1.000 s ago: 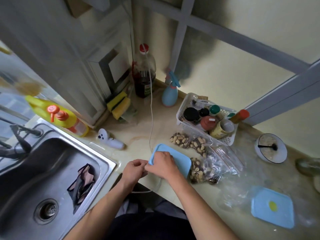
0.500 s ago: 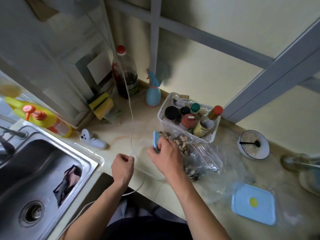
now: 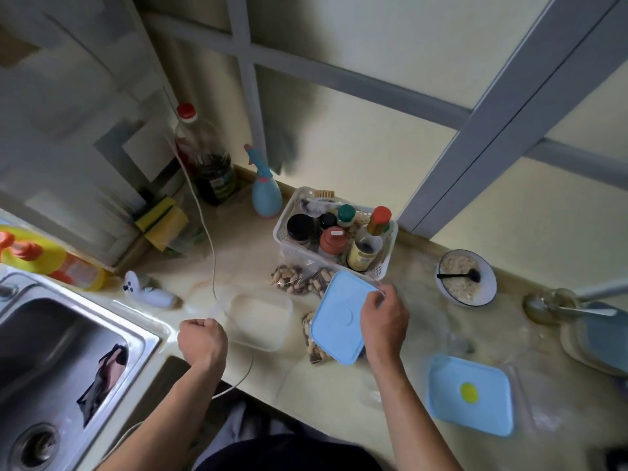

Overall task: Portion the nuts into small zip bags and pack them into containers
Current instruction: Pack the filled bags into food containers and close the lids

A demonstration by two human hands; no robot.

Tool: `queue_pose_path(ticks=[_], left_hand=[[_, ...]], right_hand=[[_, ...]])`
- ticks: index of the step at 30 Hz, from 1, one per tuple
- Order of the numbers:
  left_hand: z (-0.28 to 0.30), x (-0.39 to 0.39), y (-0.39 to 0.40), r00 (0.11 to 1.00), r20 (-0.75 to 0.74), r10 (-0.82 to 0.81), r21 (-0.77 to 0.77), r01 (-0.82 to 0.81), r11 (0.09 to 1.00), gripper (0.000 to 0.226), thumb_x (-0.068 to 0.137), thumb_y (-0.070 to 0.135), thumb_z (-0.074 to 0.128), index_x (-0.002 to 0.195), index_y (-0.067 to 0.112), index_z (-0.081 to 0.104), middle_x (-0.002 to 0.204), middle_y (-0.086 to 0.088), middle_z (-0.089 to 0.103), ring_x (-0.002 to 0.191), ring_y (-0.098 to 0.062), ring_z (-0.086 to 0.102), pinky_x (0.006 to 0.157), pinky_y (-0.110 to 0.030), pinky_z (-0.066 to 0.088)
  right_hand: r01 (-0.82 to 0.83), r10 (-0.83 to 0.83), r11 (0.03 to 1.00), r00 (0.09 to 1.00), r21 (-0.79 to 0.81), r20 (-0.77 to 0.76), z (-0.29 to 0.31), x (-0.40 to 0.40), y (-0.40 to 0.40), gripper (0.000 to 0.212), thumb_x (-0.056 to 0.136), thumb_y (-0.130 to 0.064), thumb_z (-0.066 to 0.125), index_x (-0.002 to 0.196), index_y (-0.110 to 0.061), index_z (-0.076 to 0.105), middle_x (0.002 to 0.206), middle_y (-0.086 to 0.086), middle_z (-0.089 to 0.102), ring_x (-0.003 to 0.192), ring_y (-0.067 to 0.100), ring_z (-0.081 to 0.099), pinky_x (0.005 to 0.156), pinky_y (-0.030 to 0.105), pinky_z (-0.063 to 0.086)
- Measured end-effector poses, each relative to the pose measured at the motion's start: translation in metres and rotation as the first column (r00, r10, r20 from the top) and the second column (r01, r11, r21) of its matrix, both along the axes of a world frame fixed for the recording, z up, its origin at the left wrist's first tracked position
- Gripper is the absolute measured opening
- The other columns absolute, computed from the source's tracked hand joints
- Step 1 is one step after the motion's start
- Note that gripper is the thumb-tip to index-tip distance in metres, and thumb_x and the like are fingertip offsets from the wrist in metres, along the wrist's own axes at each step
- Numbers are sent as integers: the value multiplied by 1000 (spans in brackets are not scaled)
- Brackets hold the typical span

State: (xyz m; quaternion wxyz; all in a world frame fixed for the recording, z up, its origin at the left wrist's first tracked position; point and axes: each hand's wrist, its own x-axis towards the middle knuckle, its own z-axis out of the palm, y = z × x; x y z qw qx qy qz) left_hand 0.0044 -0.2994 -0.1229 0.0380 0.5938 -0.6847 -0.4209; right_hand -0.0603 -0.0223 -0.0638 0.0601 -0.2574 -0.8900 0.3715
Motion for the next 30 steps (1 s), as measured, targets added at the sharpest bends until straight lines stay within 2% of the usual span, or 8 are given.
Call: queue_pose_path(ticks=[7,13,16,18,21,26,28,30], left_hand=[[-21,-6,2,1000,16,-13,11,13,1000,15,80,19,43,84,11,55,82,-13,66,75,-37,68,75,-50,59],[9,-9,10,998,26,-65,1,65,998,12,88,8,47,91,-1,56,84,-15,60,77,-36,56,70,-38,43],[7,-8,7,992,41,-123,8,122,992,11,86,8,48,83,0,54,76,-14,59,66,-30,54,63,-36,40],[6,-8,4,986,44,-163,8,163,987,10,83,9,48,74,4,48,69,-11,55,57,-26,47,55,-34,37],[9,-7,-1,973,36,-227,36,226,974,10,82,8,49,72,9,46,63,-7,48,54,-22,40,50,-32,32],[14,-6,-15,969,5,-246,47,246,968,19,78,15,54,80,-4,52,67,-10,45,56,-33,45,47,-31,33],[16,-7,-21,965,-18,-261,-5,261,965,35,79,15,55,100,-13,59,88,-24,57,80,-44,57,64,-42,49],[27,-10,-21,949,-77,-306,-68,301,951,33,84,9,57,115,-3,59,110,-17,56,97,-32,56,87,-42,49]], right_hand=[[-70,38,980,985,187,168,-34,3,10,31,86,-6,58,116,-3,57,113,22,56,109,44,53,82,47,50],[-125,178,928,976,350,-124,-18,-2,-23,30,75,-6,61,104,-14,61,122,12,56,108,36,51,84,45,40],[-367,417,901,880,231,-226,-17,-18,-42,24,84,-2,57,105,-13,62,111,7,60,99,29,59,79,42,52],[-488,515,856,837,173,-185,-22,-30,-57,29,89,-3,58,115,-12,60,121,7,60,101,29,64,74,37,57],[-488,514,840,856,237,-57,-29,-49,-73,45,89,-10,66,133,-16,58,141,6,50,110,28,63,73,36,59],[-466,487,813,873,347,31,-26,-71,-81,5,87,-12,73,91,-12,71,115,8,57,98,32,61,71,42,56],[-450,507,785,862,426,-23,-23,-72,-85,6,86,-16,69,83,-12,71,107,10,59,102,32,54,80,47,52],[-464,561,759,823,456,-95,-15,-66,-93,9,83,-20,64,78,-14,68,105,7,60,105,30,50,90,46,46]])
